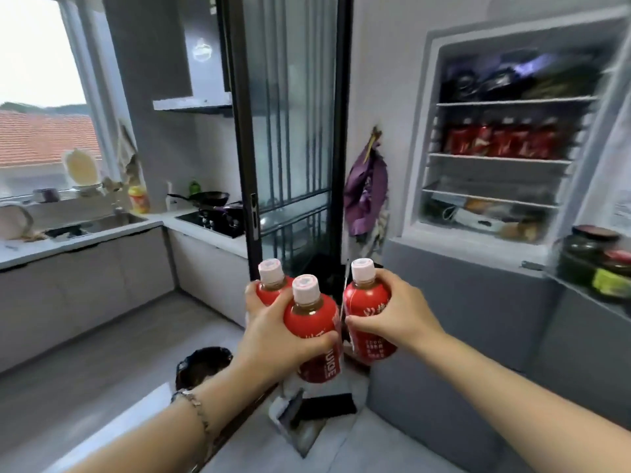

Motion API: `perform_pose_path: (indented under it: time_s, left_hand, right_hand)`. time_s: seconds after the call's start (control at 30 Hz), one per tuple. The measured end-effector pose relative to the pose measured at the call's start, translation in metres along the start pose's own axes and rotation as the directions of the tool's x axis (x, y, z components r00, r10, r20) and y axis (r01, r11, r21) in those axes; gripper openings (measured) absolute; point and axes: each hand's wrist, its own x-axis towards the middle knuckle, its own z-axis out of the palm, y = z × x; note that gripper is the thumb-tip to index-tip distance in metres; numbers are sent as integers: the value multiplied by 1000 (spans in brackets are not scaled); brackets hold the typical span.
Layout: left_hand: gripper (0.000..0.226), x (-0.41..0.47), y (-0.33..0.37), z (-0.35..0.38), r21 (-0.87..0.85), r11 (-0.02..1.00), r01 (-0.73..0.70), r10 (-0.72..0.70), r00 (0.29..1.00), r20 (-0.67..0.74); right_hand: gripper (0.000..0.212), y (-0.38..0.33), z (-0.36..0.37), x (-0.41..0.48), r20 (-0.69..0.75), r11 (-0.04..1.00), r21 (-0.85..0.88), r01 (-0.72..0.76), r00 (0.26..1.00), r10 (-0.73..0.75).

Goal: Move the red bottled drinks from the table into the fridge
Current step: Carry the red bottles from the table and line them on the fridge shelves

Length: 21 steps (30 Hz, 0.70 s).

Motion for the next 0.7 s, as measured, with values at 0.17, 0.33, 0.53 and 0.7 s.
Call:
perform_pose_path:
  time_s: [0.17, 0.33, 0.53, 0.7]
  left_hand:
    - [56, 121, 31, 72, -57, 990, -132, 138, 983, 119]
    - [76, 213, 62, 152, -79, 973, -218, 227, 965, 132]
    - [68, 318, 112, 245, -124, 957, -263, 279, 951, 132]
    - [65, 421, 155, 315, -190, 929, -317, 339, 936, 94]
  right_hand:
    - [70, 60, -62, 76, -217, 992, -55, -113, 971, 98]
    - [83, 128, -124, 139, -398, 981, -45, -188, 904, 155]
    - [76, 198, -206, 210, -531, 977, -16, -212, 830, 171]
    - [77, 242, -274, 291, -669, 989, 8, -150, 734, 117]
